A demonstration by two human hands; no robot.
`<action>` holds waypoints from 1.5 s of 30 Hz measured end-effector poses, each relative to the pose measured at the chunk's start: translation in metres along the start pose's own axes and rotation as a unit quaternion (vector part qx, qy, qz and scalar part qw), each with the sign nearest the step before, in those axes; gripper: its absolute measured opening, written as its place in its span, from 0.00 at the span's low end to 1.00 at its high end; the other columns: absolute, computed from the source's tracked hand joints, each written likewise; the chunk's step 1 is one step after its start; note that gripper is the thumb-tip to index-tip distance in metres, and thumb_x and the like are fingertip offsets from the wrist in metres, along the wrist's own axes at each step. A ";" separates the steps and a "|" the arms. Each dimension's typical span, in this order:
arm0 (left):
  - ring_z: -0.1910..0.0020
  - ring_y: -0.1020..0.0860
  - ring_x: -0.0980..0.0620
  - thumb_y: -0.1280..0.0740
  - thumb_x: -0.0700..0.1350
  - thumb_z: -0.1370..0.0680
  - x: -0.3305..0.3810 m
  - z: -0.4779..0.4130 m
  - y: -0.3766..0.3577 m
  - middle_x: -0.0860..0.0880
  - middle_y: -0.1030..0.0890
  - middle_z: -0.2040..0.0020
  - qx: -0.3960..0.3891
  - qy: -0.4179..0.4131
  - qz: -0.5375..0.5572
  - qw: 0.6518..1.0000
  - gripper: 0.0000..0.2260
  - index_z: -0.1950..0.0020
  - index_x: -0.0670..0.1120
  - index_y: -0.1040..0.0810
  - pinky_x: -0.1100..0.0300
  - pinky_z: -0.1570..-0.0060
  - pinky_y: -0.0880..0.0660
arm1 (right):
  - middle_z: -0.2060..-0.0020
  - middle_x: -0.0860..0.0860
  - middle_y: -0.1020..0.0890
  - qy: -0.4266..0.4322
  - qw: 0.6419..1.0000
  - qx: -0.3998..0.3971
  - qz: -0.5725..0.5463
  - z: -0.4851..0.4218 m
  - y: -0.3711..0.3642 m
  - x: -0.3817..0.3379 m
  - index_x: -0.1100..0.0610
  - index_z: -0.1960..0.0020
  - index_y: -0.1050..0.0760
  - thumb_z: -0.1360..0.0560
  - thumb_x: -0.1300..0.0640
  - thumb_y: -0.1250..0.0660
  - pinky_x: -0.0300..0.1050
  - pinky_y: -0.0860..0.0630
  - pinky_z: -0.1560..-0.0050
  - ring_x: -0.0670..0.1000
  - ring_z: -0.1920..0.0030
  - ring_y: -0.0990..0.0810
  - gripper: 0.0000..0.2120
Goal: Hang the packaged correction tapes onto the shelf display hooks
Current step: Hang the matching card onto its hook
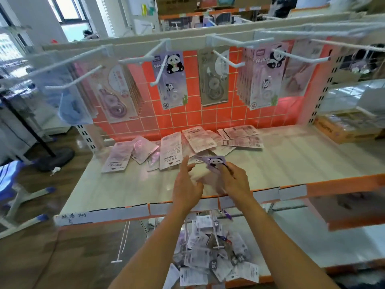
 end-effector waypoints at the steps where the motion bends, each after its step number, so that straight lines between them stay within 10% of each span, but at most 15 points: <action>1: 0.36 0.27 0.48 0.31 0.40 0.27 0.001 0.001 0.001 0.47 0.26 0.34 -0.008 -0.007 0.008 1.000 0.34 0.24 0.49 0.43 0.57 0.39 0.29 | 0.68 0.54 0.25 -0.019 0.999 0.013 -0.045 0.001 0.002 -0.005 0.61 0.56 0.22 0.20 0.51 0.38 0.41 0.33 0.66 0.50 0.66 0.29 0.15; 8: 0.45 0.22 0.57 0.27 0.56 0.28 0.017 0.016 0.005 0.55 0.20 0.44 -0.066 -0.002 0.069 0.995 0.23 0.36 0.52 0.27 0.55 0.43 0.24 | 0.49 0.55 0.17 -0.079 0.974 0.046 -0.206 0.012 0.000 -0.026 0.49 0.49 0.20 0.20 0.51 0.38 0.61 0.22 0.47 0.59 0.46 0.20 0.08; 28: 0.51 0.18 0.50 0.28 0.42 0.25 0.071 0.047 0.049 0.49 0.16 0.51 0.114 0.053 0.320 0.939 0.11 0.44 0.51 0.22 0.55 0.51 0.20 | 0.55 0.47 0.16 -0.016 0.977 0.015 -0.210 0.052 -0.002 -0.068 0.53 0.45 0.23 0.20 0.61 0.39 0.36 0.23 0.58 0.45 0.56 0.18 0.08; 45: 0.48 0.18 0.50 0.31 0.40 0.24 0.098 0.060 0.117 0.50 0.16 0.50 0.116 -0.010 0.355 0.927 0.10 0.45 0.51 0.22 0.55 0.49 0.21 | 0.57 0.48 0.15 0.043 0.965 -0.005 -0.258 0.063 -0.027 -0.117 0.55 0.49 0.20 0.21 0.63 0.39 0.42 0.22 0.55 0.48 0.54 0.18 0.10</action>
Point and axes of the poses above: each hand's wrist, its own z-axis away from the middle knuckle, its own y-axis out of the back of the hand, x = y × z, the point moved 2 cm from there along -z, towards the middle knuckle
